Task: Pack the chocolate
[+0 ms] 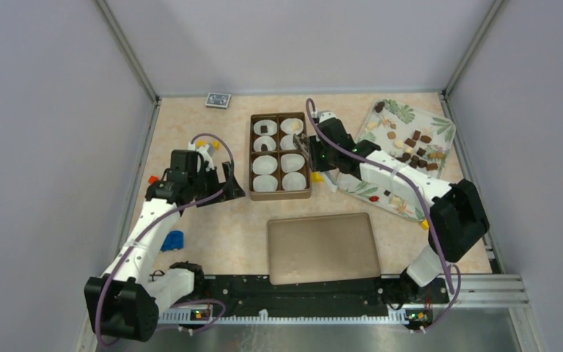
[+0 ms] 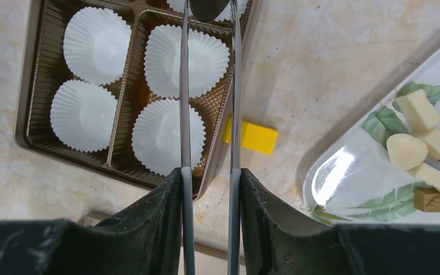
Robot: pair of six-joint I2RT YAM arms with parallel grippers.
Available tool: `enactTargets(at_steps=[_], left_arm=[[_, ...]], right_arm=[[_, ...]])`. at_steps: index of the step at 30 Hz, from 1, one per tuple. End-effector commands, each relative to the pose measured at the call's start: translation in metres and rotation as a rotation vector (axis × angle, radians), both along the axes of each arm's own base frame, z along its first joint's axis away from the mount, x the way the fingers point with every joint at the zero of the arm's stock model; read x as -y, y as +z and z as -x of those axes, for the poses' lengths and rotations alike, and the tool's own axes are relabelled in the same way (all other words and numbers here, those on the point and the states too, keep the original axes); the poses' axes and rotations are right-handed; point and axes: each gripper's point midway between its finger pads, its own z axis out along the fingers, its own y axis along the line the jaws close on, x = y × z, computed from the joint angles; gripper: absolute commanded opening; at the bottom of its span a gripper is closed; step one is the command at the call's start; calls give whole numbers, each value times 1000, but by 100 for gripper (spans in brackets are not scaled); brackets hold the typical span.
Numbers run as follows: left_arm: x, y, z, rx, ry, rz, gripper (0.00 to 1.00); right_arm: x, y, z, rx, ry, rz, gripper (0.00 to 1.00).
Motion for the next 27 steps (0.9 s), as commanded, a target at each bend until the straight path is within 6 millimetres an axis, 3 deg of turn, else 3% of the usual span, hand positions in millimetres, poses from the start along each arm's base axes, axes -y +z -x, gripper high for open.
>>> enactTargets(at_steps=[1,10,15,27], left_arm=[[-2,19,-5,65,9,0,99],[-2,19,-4,69,0,-3,99],[-6,23,-12,82,5,-38,99],[0,21,-10,65,-9,0,99]], right_arm=[[-18,26,-21,95,-10,-78,17],[-25,4,-35,80,-19,-46,20],[-25,-6,-44,80,-39,-18,31],[-30,3,-47,87,-26,-32,38]])
